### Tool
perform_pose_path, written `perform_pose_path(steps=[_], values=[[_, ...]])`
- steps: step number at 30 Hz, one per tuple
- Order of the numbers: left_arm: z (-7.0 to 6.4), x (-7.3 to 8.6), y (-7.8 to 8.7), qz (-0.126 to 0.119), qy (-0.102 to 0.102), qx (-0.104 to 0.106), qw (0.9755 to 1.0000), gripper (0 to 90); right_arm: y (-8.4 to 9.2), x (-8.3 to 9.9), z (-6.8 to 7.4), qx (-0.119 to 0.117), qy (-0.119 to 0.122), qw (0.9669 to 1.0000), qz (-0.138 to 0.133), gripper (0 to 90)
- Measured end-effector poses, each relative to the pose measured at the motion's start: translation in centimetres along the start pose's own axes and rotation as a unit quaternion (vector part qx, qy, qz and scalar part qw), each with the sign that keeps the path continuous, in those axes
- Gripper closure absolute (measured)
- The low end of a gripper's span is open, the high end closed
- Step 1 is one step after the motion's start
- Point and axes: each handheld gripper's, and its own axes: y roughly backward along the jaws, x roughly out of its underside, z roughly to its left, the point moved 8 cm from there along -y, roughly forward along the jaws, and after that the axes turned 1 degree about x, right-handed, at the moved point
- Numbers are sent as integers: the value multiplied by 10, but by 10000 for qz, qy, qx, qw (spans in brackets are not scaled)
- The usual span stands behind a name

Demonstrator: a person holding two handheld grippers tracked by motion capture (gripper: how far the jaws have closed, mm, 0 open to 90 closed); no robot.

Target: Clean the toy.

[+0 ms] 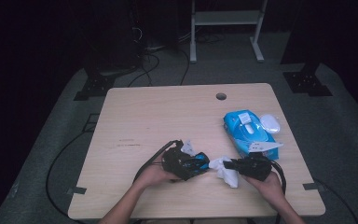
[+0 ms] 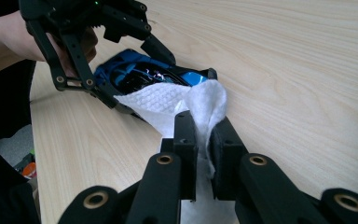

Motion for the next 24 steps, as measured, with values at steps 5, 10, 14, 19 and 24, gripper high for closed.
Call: perform_pose_path(steps=[5,10,14,19,24], values=[[1,4,-5,17,78,69,9999,277,0,0,-1,-1,8,10000,-10,819],[1,3,-7,82,86,44,9999,275,0,0,0,-2,-10,10000,-15,819],[2,2,-10,129,150,81,9998,260,0,0,0,1,-12,10000,0,818],[-1,0,-16,74,119,13,9999,203,-1,0,1,-2,-5,10000,11,818],[-2,-1,-14,91,50,-153,9998,260,0,0,0,8,0,10000,-6,818]])
